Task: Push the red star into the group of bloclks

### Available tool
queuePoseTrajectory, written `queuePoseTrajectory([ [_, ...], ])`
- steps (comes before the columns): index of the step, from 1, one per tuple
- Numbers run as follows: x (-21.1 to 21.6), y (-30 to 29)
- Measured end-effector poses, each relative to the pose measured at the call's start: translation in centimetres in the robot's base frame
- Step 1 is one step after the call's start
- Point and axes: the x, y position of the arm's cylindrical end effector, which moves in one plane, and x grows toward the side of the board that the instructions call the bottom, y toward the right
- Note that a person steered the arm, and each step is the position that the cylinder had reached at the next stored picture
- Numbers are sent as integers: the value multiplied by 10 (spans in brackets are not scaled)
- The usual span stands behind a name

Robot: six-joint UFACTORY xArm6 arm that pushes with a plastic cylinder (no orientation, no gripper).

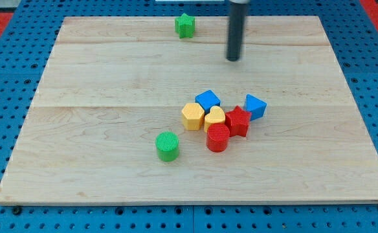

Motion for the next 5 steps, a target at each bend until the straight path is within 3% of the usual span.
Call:
queuePoseTrajectory([
  [1,36,92],
  [2,79,117],
  [5,132,34],
])
